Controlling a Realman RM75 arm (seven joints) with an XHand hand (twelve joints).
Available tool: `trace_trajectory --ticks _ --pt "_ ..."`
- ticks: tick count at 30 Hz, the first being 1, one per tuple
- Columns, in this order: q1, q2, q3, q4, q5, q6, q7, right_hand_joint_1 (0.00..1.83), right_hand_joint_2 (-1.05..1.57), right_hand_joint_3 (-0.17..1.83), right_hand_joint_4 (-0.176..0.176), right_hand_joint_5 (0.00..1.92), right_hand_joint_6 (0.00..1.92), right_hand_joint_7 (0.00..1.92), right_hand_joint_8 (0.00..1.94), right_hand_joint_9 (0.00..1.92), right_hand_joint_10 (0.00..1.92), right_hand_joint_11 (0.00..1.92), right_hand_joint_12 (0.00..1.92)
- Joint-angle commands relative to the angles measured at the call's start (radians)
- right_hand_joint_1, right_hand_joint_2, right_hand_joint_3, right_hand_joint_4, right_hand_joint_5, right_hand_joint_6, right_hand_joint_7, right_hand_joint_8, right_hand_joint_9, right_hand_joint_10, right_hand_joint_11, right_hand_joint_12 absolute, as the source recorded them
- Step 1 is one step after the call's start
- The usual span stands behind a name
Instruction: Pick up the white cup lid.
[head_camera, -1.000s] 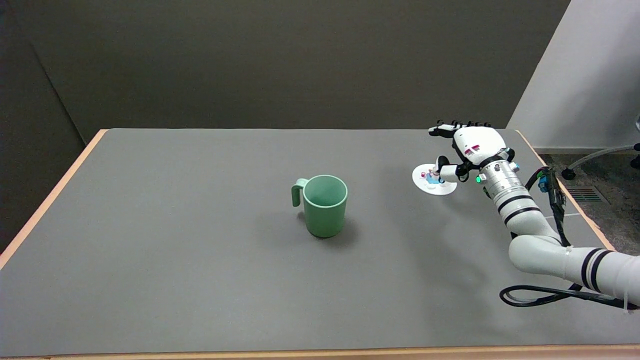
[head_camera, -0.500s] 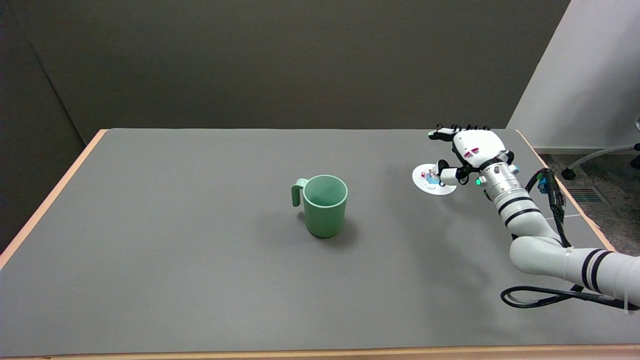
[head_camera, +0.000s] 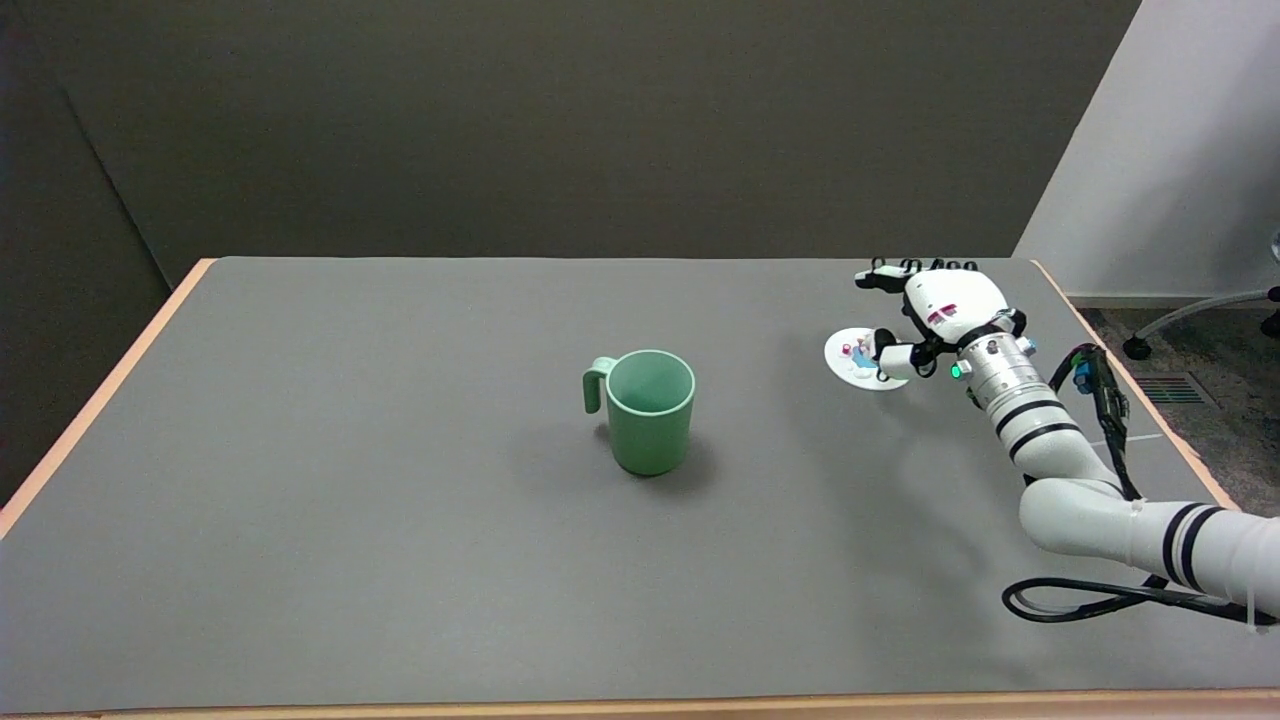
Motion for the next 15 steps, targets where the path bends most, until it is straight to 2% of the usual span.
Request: trace_trajectory --ticks 1,15 --pt "-0.005 -0.01 -0.01 0.009 -0.004 -0.018 0.012 0.84 0.7 1.05 0.16 0.52 0.18 0.64 0.18 0.89 0.32 0.81 0.91" --pt "-0.01 -0.01 -0.01 0.009 -0.005 -0.027 0.012 0.85 0.72 1.04 0.176 0.58 0.19 0.68 0.18 0.89 0.32 0.81 0.91"
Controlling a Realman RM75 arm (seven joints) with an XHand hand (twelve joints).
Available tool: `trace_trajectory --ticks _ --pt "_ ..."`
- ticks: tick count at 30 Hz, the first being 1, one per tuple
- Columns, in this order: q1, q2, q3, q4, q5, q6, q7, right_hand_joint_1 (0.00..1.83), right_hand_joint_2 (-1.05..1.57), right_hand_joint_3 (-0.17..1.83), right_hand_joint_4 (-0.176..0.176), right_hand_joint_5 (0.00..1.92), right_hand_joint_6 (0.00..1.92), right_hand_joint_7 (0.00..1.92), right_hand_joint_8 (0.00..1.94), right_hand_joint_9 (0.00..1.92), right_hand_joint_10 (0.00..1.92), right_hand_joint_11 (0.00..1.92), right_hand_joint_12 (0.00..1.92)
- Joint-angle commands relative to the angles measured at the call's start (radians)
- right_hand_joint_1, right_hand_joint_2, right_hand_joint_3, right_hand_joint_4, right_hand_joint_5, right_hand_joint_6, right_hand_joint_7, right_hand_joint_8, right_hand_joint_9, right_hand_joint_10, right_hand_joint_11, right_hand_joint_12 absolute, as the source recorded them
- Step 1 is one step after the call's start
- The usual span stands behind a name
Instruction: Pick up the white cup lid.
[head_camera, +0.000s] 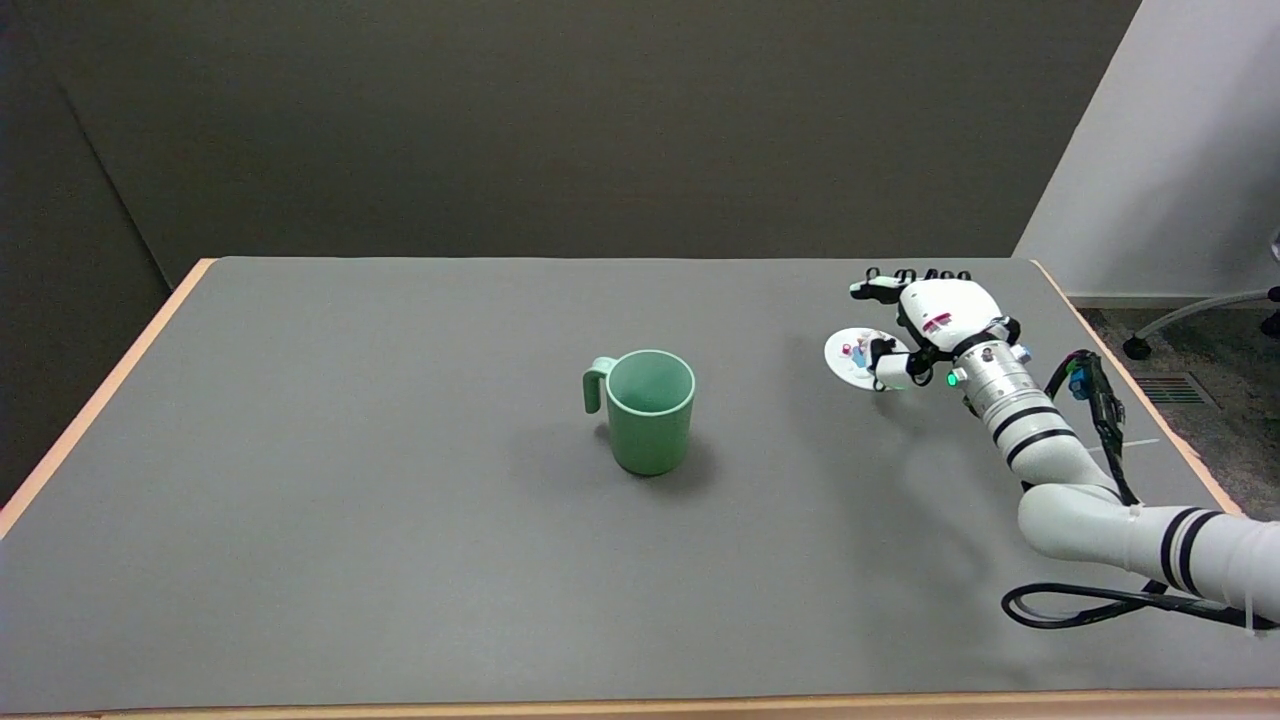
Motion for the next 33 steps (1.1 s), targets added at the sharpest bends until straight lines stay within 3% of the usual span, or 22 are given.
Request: trace_trajectory --ticks 1,20,22,33 --pt "-0.006 -0.003 -0.003 0.003 -0.001 -0.011 0.004 0.85 0.72 1.04 0.176 0.58 0.19 0.69 0.18 0.89 0.32 0.81 0.91" --pt "-0.026 -0.003 -0.001 0.004 0.005 -0.012 0.004 0.91 0.77 0.92 0.176 0.63 0.2 0.76 0.22 0.92 0.27 0.82 0.9" --pt "-0.028 -0.003 -0.001 0.004 0.005 -0.012 0.004 0.88 0.74 1.01 0.176 0.63 0.19 0.78 0.21 0.91 0.31 0.82 0.89" --pt "-0.028 -0.017 0.004 0.015 -0.002 -0.021 0.004 0.88 0.74 1.0 0.176 0.66 0.2 0.79 0.21 0.91 0.31 0.82 0.9"
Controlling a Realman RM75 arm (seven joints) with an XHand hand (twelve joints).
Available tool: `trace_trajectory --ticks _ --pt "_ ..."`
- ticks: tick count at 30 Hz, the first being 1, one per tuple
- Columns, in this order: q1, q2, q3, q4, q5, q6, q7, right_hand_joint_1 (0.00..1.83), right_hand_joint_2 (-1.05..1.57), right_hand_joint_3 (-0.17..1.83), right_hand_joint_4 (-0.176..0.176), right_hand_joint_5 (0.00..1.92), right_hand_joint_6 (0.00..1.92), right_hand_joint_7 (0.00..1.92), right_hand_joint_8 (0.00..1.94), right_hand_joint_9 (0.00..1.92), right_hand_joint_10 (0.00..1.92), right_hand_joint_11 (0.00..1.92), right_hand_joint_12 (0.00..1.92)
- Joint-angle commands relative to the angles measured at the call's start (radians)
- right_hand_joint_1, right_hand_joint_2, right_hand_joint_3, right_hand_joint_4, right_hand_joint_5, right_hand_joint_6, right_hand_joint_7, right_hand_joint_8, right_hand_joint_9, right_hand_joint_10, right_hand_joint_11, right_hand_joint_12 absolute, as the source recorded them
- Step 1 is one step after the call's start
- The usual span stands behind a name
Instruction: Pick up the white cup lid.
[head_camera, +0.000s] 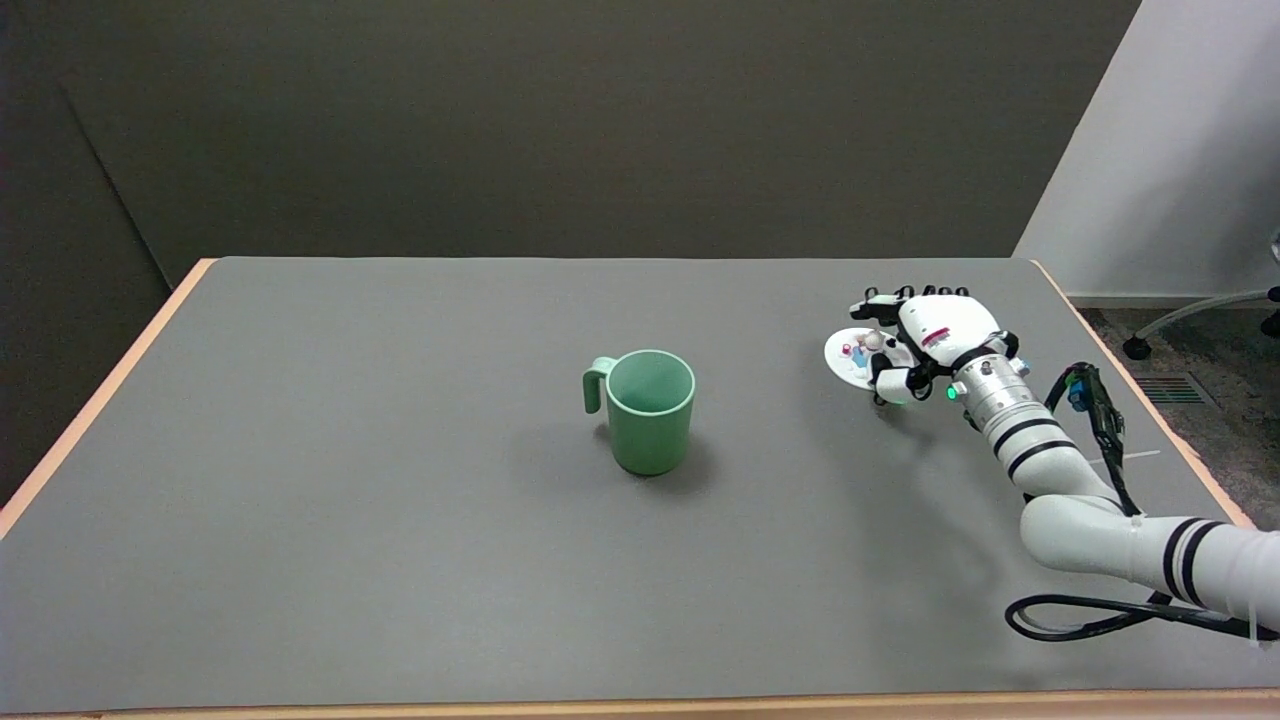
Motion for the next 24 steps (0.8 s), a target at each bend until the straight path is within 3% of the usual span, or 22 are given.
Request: trace_trajectory --ticks 1,24 --pt "-0.003 -0.013 0.006 0.011 -0.005 -0.006 0.0 0.88 0.74 1.0 0.176 0.66 0.2 0.79 0.21 0.91 0.31 0.81 0.9" --pt "0.014 -0.041 0.004 0.063 -0.007 -0.017 -0.007 0.88 0.77 0.94 0.176 0.77 0.24 0.9 0.22 0.94 0.3 0.77 0.96"
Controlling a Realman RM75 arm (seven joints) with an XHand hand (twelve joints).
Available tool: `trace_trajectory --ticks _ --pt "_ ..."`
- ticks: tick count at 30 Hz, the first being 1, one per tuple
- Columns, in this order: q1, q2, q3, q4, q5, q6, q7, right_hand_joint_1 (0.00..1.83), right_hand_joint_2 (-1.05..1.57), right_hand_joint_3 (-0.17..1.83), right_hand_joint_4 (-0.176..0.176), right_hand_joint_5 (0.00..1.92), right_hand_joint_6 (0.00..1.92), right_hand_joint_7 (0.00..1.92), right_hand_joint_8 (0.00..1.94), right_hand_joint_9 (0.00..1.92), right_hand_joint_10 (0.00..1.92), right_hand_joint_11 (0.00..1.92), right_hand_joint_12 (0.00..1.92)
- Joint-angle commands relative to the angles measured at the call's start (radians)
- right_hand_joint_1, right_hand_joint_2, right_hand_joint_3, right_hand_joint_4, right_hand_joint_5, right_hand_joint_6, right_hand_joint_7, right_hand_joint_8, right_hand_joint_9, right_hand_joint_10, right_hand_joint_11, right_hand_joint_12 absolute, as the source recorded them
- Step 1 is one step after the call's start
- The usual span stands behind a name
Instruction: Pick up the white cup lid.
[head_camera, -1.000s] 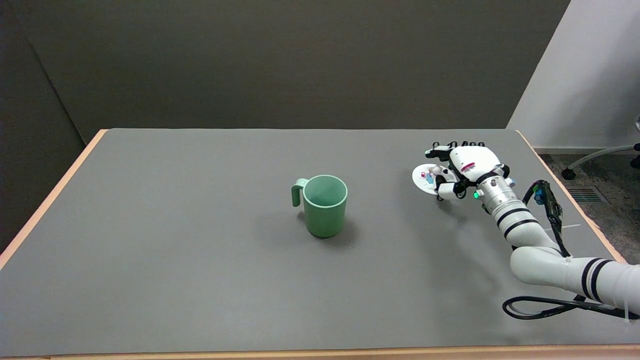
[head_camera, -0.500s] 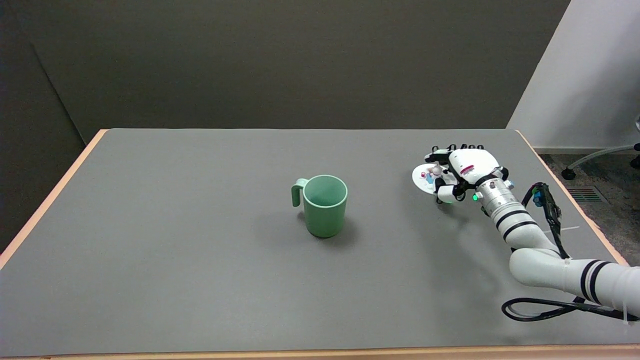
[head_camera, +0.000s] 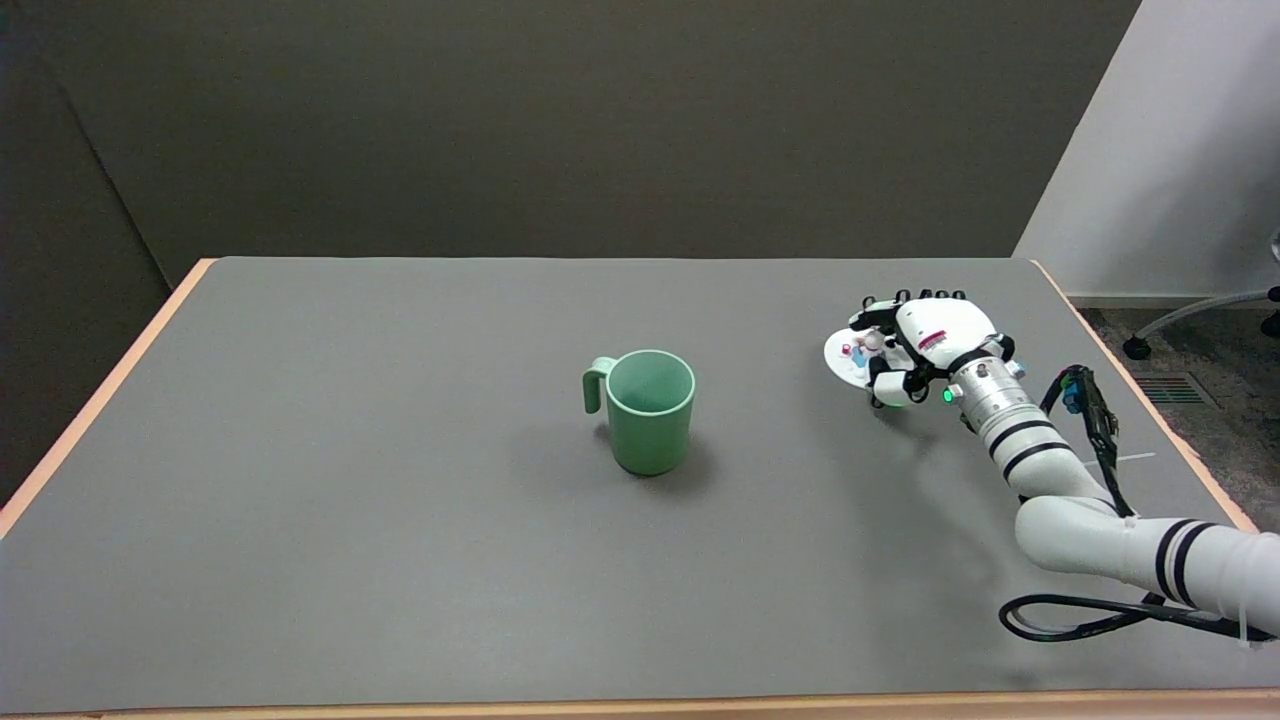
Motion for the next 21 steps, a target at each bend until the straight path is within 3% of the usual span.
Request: trace_trajectory --ticks 1,10,11,12,21 --pt "0.009 -0.025 0.004 0.046 -0.002 -0.011 -0.004 0.87 0.77 0.94 0.176 0.77 0.25 0.9 0.22 0.94 0.3 0.77 0.96" --pt "0.028 -0.046 -0.002 0.09 -0.002 -0.009 -0.001 0.84 0.78 0.91 0.176 0.81 0.26 0.96 0.24 0.97 0.3 0.75 1.0" --pt "0.029 -0.046 -0.001 0.087 -0.002 -0.005 -0.004 0.87 0.87 0.7 0.176 0.81 0.56 0.97 0.25 0.98 0.3 0.75 1.01" --pt "0.031 -0.046 0.0 0.084 -0.002 -0.005 -0.004 0.95 1.09 0.23 0.176 0.81 1.24 0.99 0.27 1.0 0.31 0.76 1.02" --pt "0.04 -0.045 0.031 0.06 -0.069 0.009 0.0 0.94 1.09 0.21 0.176 0.81 1.24 1.01 0.4 0.99 0.44 0.7 1.14"
